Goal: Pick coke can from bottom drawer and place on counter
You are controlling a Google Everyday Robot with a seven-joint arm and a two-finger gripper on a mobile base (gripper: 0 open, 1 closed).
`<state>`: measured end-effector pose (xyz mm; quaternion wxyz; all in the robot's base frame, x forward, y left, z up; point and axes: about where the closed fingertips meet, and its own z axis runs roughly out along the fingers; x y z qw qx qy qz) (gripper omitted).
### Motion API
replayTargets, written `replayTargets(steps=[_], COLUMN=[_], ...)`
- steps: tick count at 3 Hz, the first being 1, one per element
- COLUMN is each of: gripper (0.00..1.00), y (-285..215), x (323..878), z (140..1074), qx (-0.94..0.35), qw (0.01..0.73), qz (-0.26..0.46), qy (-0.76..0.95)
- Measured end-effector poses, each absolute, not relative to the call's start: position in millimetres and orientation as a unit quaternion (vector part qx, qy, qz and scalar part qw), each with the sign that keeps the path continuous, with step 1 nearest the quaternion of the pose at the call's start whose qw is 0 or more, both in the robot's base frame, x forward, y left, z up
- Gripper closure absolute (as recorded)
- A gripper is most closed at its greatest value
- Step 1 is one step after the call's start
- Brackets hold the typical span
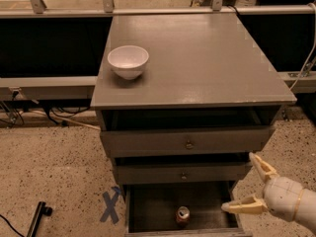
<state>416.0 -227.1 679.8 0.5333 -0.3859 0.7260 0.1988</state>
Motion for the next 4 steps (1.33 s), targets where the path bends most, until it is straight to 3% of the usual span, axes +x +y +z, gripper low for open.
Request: replayTargets(steps=[2, 4], gripper=[0.0, 0.0], y=[-218.4, -209.0], x=[429.0, 431.4], z=[527.3, 497.4], qx=[-0.382, -0.383], qw=[0.549, 0.528], qz=[0.224, 0.229], qy=[0.709, 0.723])
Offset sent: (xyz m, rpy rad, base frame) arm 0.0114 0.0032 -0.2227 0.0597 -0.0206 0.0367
